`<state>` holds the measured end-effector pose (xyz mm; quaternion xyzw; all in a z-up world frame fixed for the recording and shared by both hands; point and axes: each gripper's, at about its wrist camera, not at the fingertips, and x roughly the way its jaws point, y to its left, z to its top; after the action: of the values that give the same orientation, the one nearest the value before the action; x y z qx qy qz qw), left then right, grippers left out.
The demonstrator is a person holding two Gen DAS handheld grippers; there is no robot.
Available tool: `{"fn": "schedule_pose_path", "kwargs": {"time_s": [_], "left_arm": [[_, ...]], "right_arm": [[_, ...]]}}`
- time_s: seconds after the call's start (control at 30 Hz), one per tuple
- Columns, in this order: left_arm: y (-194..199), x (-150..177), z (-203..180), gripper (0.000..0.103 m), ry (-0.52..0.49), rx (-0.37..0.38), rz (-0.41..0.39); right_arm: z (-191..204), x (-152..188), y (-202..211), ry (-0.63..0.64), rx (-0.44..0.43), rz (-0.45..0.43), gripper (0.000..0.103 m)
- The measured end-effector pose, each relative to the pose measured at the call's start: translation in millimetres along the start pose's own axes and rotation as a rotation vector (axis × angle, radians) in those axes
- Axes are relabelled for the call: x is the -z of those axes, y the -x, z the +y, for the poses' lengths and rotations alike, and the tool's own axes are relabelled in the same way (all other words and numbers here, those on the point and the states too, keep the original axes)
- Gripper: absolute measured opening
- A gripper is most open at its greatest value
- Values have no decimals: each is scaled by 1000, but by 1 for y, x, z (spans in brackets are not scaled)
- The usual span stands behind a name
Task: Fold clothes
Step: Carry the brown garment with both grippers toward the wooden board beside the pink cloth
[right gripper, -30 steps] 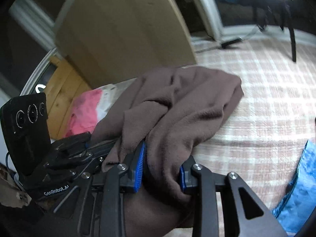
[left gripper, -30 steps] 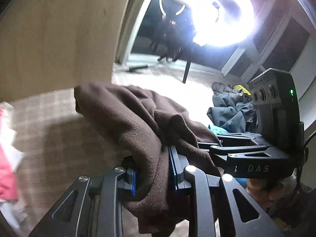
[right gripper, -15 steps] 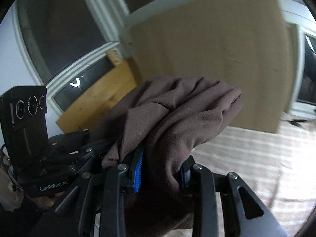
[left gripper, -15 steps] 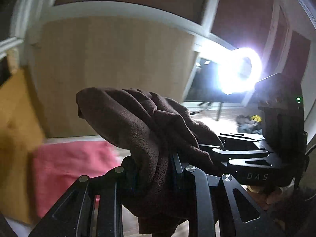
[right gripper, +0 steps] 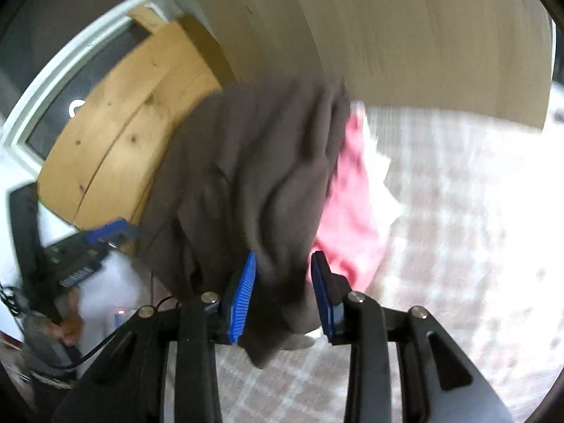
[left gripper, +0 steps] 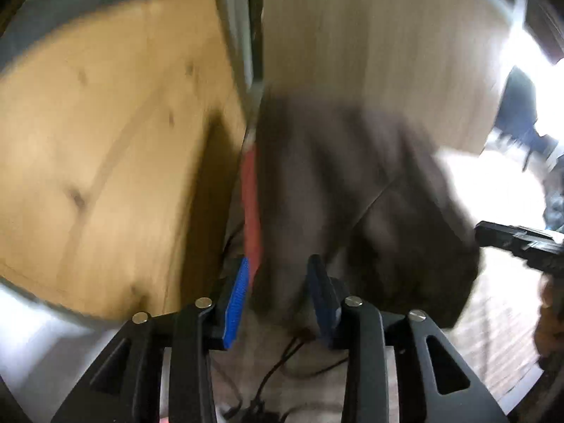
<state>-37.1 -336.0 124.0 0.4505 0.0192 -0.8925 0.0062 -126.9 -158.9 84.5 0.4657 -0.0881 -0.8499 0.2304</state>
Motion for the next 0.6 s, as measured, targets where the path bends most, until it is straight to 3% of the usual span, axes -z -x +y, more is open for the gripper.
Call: {"fn": "schedule_pose_path", "kwargs": {"time_s": [0.07,0.2,0.27,0.33,0.37,0.4,0.5,0.6], "left_arm": [[4,-15,-7,38,-19,31,-47],[-35,-35,-29,38,-78,84,-28],[-67,-32,-33,38,-101,54,25],[-98,-22,-29,38,-120,42,79],[-112,-18,-27,40,-129,37,102],[-109,-18,-26,39,-136,43,90],[-94,-23,-20,35,-111,53,86],[-62,-22,-31,35,-113,156,18]], "right_arm": [[16,-15,14,72,21,-65,33],[36,-54,0,146,-111,-107,36],[31,-58,-28,163,-105,-52,40],[9,-48,-65,192,-62,96,37],[-8,-41,-64,184,-88,126,37],[-25,-36,-60,170,-104,143,37],[-56,-49,-18,53,-43,46,38],[-40,-62,7,97,-48,-15,38]]}}
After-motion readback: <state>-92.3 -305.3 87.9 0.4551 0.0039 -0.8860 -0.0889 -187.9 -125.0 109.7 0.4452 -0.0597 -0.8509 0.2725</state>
